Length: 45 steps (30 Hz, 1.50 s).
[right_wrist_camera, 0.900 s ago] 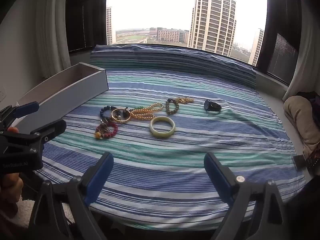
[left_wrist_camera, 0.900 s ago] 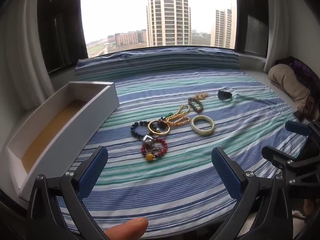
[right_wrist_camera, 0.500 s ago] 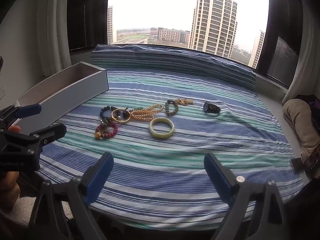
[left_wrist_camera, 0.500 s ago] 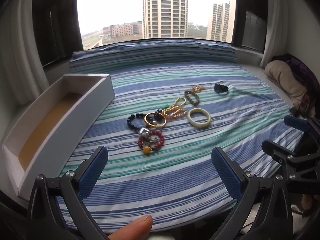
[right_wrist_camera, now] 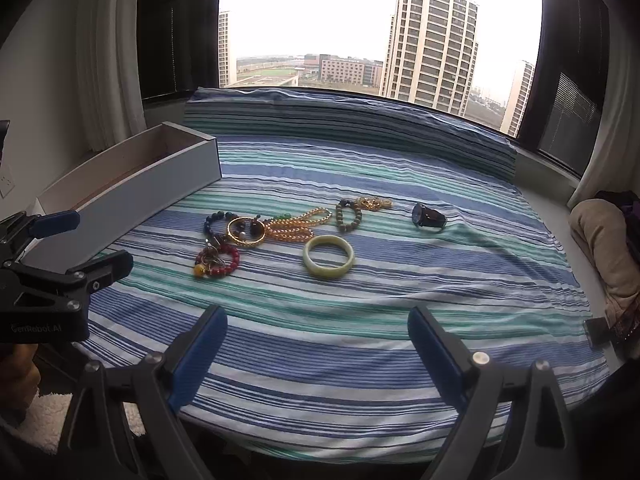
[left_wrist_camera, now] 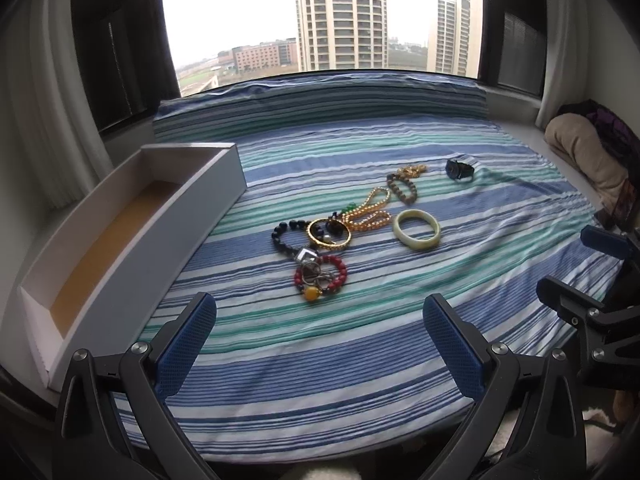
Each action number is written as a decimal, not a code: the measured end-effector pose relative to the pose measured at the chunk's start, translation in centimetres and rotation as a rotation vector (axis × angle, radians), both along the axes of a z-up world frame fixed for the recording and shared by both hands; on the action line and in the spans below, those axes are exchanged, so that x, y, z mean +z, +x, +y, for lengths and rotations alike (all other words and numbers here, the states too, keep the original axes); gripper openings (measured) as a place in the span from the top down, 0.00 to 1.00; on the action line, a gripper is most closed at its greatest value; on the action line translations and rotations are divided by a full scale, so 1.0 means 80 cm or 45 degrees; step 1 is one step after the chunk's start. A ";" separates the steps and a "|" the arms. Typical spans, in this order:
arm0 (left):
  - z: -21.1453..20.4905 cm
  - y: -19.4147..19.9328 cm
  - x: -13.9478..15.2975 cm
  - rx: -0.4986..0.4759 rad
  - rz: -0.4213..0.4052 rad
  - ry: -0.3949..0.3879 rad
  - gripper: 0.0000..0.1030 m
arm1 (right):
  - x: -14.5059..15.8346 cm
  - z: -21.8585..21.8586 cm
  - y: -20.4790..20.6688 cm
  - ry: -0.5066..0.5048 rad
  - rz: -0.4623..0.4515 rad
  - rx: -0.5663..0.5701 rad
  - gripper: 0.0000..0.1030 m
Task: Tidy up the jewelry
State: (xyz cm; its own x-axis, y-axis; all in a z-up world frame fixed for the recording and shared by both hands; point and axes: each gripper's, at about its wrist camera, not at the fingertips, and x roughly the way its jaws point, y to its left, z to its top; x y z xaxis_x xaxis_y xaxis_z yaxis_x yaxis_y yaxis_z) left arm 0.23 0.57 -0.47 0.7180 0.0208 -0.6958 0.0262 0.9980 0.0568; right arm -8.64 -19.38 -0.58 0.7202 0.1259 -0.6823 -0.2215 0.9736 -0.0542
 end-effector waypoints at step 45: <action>-0.002 -0.001 0.003 -0.005 -0.011 0.020 0.00 | -0.005 0.002 0.001 0.010 0.030 0.011 0.09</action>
